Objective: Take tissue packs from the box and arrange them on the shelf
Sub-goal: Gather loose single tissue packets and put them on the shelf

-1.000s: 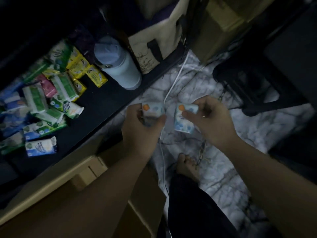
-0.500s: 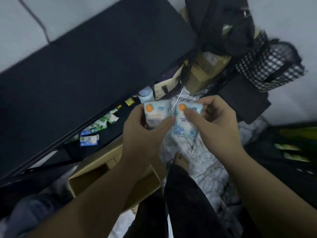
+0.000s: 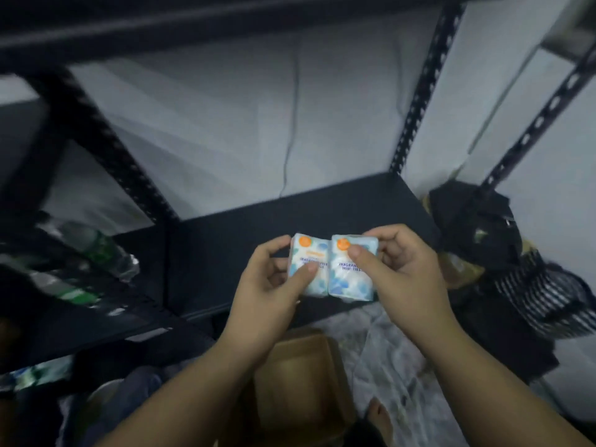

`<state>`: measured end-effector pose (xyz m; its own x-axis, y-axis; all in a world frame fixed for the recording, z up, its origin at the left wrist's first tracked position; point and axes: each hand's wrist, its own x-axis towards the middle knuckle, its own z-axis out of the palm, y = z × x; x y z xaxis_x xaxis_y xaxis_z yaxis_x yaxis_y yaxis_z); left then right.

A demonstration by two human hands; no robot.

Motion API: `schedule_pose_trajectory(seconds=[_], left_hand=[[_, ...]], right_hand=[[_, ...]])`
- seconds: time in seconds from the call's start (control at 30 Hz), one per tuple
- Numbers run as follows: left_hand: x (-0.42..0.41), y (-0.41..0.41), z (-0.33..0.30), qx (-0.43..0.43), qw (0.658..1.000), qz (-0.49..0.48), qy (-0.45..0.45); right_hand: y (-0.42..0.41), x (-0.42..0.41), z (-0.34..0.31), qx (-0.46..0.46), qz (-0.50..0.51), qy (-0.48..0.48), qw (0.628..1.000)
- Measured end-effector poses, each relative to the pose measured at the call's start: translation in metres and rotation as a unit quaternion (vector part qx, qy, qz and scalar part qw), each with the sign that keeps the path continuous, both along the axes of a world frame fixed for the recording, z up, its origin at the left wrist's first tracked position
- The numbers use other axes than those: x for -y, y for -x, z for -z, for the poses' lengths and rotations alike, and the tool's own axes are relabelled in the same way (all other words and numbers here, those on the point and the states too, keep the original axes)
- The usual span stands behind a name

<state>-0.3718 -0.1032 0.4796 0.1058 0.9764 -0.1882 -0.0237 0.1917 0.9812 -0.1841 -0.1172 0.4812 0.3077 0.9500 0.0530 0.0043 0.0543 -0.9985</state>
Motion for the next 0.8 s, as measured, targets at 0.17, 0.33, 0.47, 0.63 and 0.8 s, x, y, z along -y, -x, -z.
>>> schedule_pose_trajectory(seconds=[0.17,0.33,0.47,0.63,0.8], left_hand=[[-0.004,0.059,-0.052,0.063,0.994,-0.081,-0.041],[0.001,0.107,-0.102,0.077,0.982,-0.137,-0.107],[0.004,0.139,-0.14,0.063,0.971,-0.153,-0.171],[-0.004,0.174,-0.193,0.055,0.957,-0.168,-0.23],[-0.031,0.211,-0.244,0.008,0.942,-0.205,-0.264]], right_hand=[[0.064,-0.023,-0.061,-0.018,-0.076,-0.061,0.995],[0.112,-0.036,-0.117,-0.014,-0.128,-0.103,0.986],[0.142,-0.047,-0.159,-0.003,-0.16,-0.133,0.978],[0.174,-0.07,-0.208,0.023,-0.183,-0.184,0.965],[0.203,-0.105,-0.258,0.068,-0.167,-0.226,0.957]])
